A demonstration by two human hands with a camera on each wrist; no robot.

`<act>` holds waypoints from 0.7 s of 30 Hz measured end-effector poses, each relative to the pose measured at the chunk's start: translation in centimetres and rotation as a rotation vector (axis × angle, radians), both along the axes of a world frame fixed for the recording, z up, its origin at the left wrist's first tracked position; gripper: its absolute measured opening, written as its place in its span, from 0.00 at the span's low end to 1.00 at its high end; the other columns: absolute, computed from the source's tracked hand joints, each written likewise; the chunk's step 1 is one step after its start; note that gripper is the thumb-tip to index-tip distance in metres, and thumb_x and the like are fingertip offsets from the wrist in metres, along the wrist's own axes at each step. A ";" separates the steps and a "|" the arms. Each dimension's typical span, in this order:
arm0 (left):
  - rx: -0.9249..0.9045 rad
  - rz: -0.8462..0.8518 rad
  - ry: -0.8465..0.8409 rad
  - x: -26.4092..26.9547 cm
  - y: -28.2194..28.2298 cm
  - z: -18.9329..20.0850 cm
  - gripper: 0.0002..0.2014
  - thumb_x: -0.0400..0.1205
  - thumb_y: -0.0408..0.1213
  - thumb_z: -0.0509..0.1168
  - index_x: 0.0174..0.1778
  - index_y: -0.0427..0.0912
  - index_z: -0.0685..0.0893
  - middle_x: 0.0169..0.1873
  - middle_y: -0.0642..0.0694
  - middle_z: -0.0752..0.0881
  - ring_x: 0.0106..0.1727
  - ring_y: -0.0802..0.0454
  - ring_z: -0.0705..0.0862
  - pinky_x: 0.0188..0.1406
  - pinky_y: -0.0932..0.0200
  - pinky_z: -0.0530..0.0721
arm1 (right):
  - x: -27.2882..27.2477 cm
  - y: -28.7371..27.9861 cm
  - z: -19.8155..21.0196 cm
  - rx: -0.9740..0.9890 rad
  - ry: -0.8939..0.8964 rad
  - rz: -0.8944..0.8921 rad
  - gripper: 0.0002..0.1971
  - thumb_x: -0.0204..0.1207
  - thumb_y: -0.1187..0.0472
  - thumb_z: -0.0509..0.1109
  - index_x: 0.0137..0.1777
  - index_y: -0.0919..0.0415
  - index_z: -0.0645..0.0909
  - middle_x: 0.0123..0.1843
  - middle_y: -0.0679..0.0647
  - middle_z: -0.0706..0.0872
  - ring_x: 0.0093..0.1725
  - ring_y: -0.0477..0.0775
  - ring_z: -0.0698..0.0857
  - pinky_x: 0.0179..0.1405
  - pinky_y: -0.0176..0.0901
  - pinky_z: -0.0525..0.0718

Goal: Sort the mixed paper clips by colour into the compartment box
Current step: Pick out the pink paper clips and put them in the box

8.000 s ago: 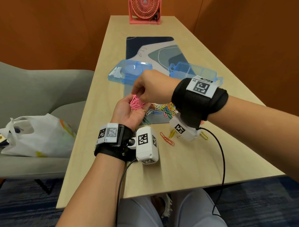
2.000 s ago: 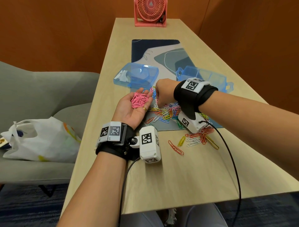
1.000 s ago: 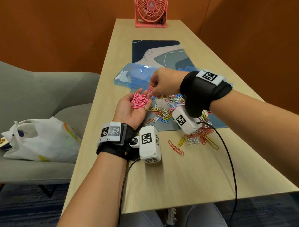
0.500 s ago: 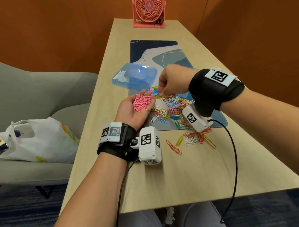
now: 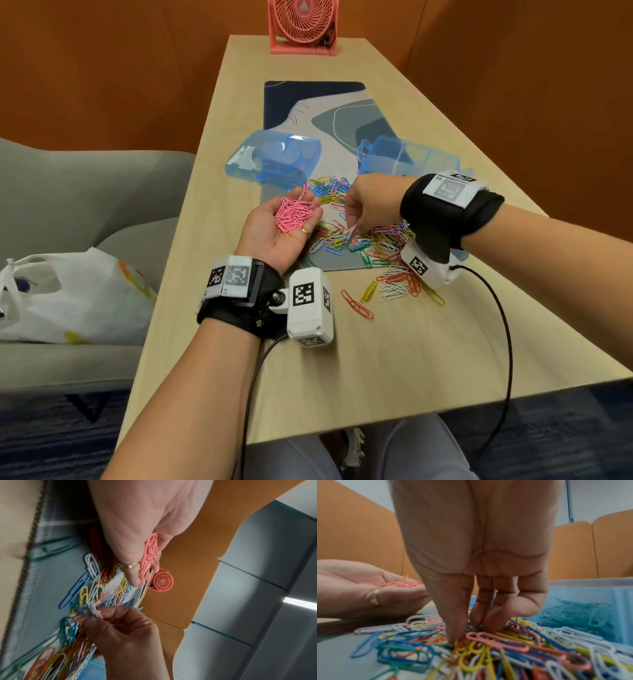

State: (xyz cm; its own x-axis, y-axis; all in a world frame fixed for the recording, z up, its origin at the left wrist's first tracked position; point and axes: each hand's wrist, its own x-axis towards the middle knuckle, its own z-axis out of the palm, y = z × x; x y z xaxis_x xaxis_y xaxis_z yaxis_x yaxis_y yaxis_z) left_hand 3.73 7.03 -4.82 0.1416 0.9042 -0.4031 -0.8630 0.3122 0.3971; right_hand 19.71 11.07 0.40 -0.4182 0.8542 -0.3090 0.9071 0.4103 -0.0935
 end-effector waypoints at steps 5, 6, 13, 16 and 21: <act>-0.002 0.009 0.004 0.0 0.1 0.0 0.19 0.89 0.38 0.47 0.45 0.32 0.80 0.44 0.35 0.83 0.49 0.39 0.82 0.60 0.47 0.76 | 0.3 0.2 0.1 -0.029 0.026 -0.014 0.04 0.72 0.59 0.77 0.41 0.54 0.83 0.36 0.46 0.83 0.40 0.47 0.80 0.40 0.38 0.76; -0.001 0.008 0.006 0.0 0.1 0.0 0.18 0.88 0.37 0.48 0.45 0.32 0.80 0.45 0.34 0.83 0.49 0.39 0.82 0.61 0.47 0.76 | 0.4 0.3 0.3 -0.030 0.047 -0.026 0.05 0.72 0.59 0.77 0.40 0.55 0.83 0.36 0.47 0.84 0.39 0.48 0.80 0.38 0.37 0.76; 0.003 0.005 0.009 0.2 0.1 0.1 0.18 0.88 0.37 0.48 0.45 0.32 0.81 0.45 0.35 0.83 0.49 0.40 0.82 0.62 0.47 0.77 | 1.2 0.3 1.2 -0.033 0.102 -0.075 0.06 0.71 0.60 0.78 0.44 0.61 0.87 0.37 0.51 0.89 0.33 0.45 0.82 0.43 0.39 0.83; 0.009 0.004 0.007 0.2 -0.1 0.1 0.18 0.88 0.37 0.48 0.45 0.32 0.81 0.45 0.35 0.83 0.49 0.39 0.82 0.63 0.47 0.77 | 1.6 0.2 1.5 0.020 0.080 -0.079 0.05 0.73 0.62 0.74 0.47 0.62 0.88 0.39 0.52 0.89 0.37 0.46 0.82 0.47 0.43 0.83; 0.008 0.008 -0.004 0.3 -0.1 0.0 0.19 0.88 0.37 0.48 0.46 0.32 0.81 0.45 0.34 0.84 0.50 0.39 0.82 0.61 0.46 0.78 | 3.0 0.1 2.3 0.088 0.078 -0.106 0.07 0.76 0.65 0.68 0.48 0.65 0.86 0.42 0.54 0.86 0.41 0.51 0.80 0.42 0.41 0.75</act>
